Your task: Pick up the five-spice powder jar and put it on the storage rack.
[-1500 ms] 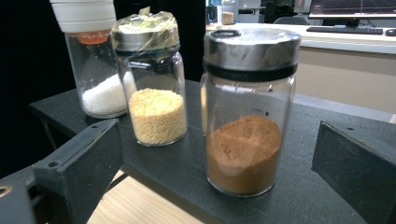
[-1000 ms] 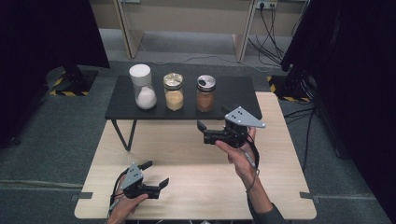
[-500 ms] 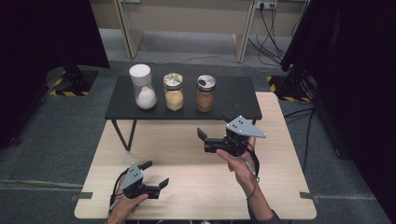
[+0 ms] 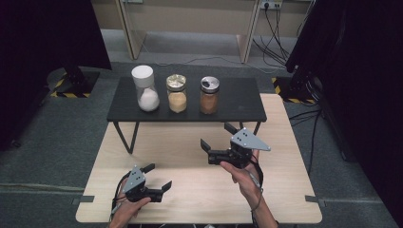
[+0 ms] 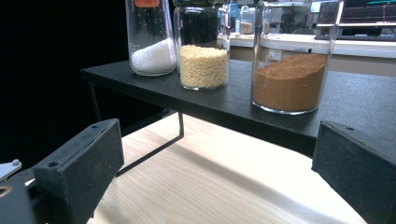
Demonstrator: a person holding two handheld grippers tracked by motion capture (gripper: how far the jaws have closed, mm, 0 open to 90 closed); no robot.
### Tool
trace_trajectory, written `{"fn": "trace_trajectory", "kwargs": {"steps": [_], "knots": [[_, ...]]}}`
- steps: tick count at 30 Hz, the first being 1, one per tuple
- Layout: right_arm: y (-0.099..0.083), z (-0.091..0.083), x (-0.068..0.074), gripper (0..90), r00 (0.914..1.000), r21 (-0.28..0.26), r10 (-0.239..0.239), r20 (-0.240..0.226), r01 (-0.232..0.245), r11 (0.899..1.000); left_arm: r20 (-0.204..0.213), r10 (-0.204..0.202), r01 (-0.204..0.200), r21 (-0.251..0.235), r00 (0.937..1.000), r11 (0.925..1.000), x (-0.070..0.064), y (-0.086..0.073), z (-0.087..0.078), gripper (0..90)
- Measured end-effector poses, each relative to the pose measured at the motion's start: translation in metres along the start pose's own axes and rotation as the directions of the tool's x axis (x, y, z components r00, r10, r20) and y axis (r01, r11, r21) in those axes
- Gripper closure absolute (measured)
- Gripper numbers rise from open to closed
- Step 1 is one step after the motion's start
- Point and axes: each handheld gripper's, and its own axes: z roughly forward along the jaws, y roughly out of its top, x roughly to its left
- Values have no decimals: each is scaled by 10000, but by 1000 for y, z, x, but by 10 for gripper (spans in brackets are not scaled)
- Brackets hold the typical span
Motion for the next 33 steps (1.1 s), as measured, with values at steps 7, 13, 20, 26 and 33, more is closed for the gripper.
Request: {"fn": "trace_trajectory", "kwargs": {"steps": [7,13,20,26,33], "knots": [[-5,1,4,23,9999,48,-53,-108,54,10000,11,37,-37,16,10000,10000,0,0,0,37],[-11,3,7,23,9998,117,-58,-178,60,9999,12,63,-63,11,10000,10000,0,0,0,37],[-15,3,10,23,9996,106,-78,-268,81,9999,16,95,-95,11,10000,10000,-1,0,0,37],[-20,2,11,23,9996,79,-111,-272,114,9999,26,124,-124,28,9999,9999,-1,0,0,36],[-27,3,13,23,9994,242,-122,-330,130,9996,28,132,-132,26,9999,9999,-1,0,0,37]]}}
